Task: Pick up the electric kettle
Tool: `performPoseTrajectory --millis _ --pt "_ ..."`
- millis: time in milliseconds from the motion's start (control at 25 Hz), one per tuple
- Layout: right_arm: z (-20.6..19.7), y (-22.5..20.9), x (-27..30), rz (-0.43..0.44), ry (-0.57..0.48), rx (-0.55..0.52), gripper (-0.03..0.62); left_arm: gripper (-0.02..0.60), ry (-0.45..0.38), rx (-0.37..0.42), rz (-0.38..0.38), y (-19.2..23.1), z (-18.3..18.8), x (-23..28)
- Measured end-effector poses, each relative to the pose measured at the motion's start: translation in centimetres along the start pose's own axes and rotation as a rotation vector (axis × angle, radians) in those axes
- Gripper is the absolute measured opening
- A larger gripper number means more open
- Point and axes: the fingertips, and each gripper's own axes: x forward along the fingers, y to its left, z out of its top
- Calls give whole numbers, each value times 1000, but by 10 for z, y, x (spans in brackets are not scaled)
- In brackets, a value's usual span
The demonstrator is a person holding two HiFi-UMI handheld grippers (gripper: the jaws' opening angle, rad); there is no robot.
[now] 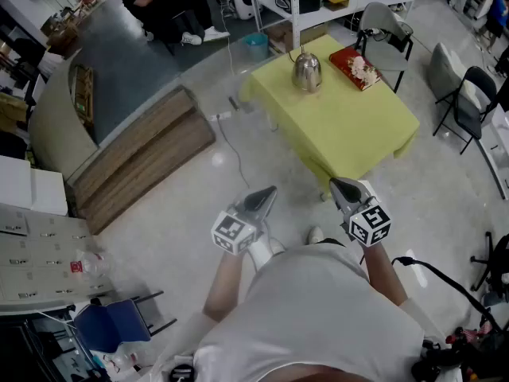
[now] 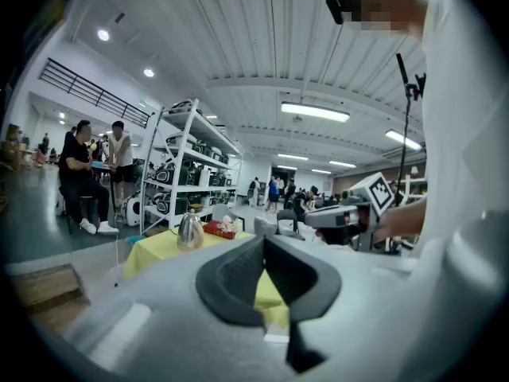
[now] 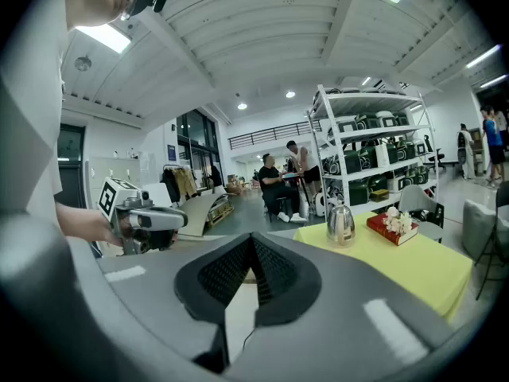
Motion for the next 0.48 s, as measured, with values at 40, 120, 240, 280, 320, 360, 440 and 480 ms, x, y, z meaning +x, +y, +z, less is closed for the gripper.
performPoseTrajectory --millis 40,120,240,280,320,360,440,480 --pt "0 1 1 1 0 0 5 2 -1 1 0 1 0 -1" --pt "-1 3 3 2 -1 1 5 2 -6 4 -1 1 1 -2" --pt "-1 6 5 2 -4 0 5 2 -7 10 -4 2 2 -3" --pt "-1 6 5 1 -4 -2 5 2 -7 10 -5 2 1 -4" --pt "0 7 6 1 -5 -3 5 2 -9 10 -6 3 2 -4" --pt "0 7 6 1 -5 -4 5 2 -12 11 -9 3 3 -4" --pt "0 6 7 1 -4 -6 5 3 -15 12 -12 4 2 -3" --pt "-1 6 7 1 -3 -8 5 3 -16 12 -13 4 0 -2"
